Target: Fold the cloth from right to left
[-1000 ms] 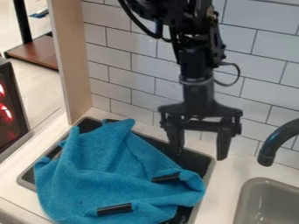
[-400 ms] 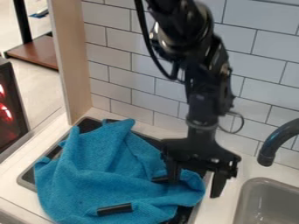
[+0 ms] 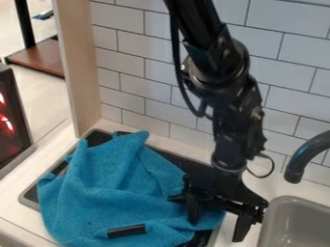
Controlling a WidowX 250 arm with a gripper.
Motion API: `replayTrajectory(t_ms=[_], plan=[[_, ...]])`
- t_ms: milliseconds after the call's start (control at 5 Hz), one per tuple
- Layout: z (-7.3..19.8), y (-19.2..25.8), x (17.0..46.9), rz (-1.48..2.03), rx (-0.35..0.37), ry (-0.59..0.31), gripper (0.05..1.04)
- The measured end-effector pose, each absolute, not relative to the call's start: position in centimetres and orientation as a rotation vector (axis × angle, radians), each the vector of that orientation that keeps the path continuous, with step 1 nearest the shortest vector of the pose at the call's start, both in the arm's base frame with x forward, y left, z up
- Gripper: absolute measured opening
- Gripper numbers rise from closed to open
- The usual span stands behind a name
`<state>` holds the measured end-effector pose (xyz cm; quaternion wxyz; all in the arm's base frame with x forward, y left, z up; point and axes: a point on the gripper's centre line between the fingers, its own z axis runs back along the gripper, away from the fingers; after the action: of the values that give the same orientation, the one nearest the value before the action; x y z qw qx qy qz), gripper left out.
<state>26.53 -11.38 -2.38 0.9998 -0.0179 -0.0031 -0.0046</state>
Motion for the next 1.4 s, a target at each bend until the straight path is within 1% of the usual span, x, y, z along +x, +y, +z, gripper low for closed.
replayTrajectory(t_ms=[200, 400, 600, 800, 1000, 1200, 1400], plan=[[-3.5, -10.9, 26.8, -0.006, 0.005, -0.004, 0.905], [-3.7, -10.7, 27.0, 0.001, 0.02, -0.005, 0.579], [-3.8, -10.8, 27.3, 0.003, 0.022, -0.009, 0.346], [-3.7, -10.9, 27.5, 0.005, 0.013, -0.009, 0.19], [-3.3, -10.3, 27.6, 0.033, -0.099, 0.016, 0.077], [-1.1, -10.5, 27.6, 0.035, -0.149, -0.006, 0.05], [1.6, -9.6, 28.2, 0.048, -0.18, -0.062, 0.05]])
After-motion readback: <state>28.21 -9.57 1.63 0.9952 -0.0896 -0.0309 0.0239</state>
